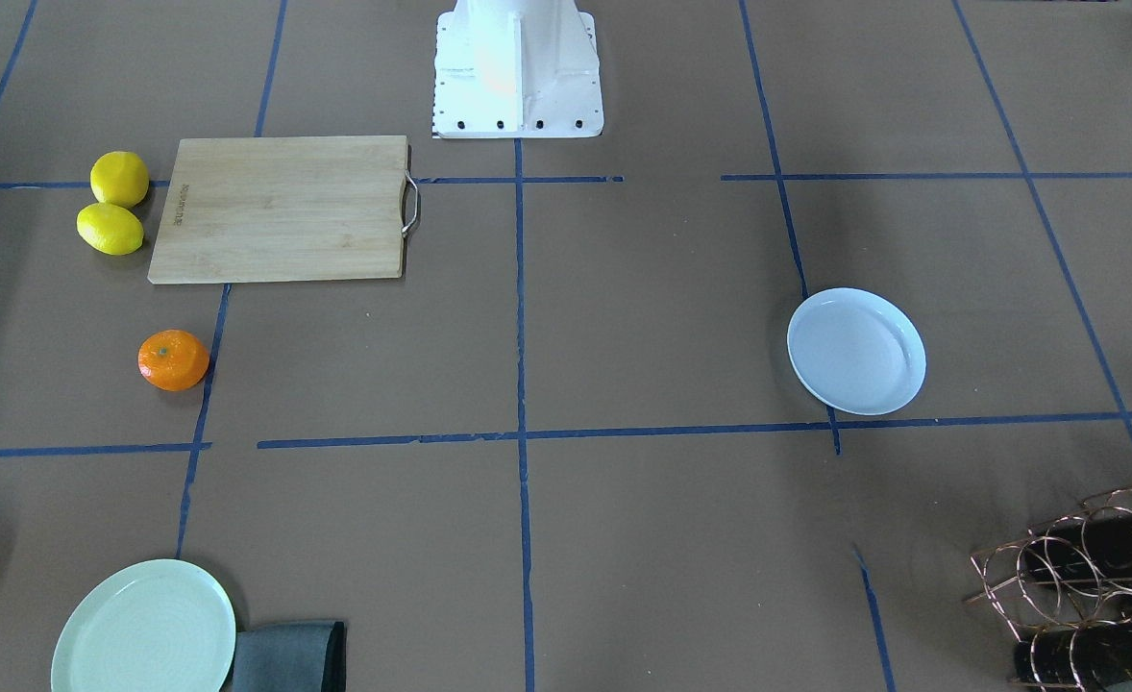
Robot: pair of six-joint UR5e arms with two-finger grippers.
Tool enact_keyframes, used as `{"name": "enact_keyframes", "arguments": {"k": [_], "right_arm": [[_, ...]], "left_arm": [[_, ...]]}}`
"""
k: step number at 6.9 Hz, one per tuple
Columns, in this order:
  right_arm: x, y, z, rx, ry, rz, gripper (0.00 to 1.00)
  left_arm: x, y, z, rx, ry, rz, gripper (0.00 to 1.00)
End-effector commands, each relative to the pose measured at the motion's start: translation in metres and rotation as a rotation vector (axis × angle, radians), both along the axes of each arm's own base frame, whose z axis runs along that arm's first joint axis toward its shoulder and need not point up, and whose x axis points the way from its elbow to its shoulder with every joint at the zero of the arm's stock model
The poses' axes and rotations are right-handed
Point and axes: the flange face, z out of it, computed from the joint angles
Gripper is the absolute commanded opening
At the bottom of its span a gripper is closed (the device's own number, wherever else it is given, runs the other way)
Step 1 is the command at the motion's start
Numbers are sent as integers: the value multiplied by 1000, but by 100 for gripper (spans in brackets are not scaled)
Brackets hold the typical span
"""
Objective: Pick orange to plate
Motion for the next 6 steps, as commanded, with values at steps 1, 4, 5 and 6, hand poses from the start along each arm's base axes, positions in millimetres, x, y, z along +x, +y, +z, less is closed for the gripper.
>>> {"name": "enact_keyframes", "arguments": {"k": [1,4,5,6], "right_arm": [[-1,-5,-12,21,-9,5,100],[-18,-49,-33,63,-28,-9,100],[-19,-49,-32,87,-32,-4,100],[-28,-52,-37,62,-38,17,100]], "left_arm": [[5,-18,-25,123,0,16,100],[74,-15,-26,82,90,40,100],[100,-16,-34,42,73,-69,100],[150,3,-30,15,88,-149,100]]}}
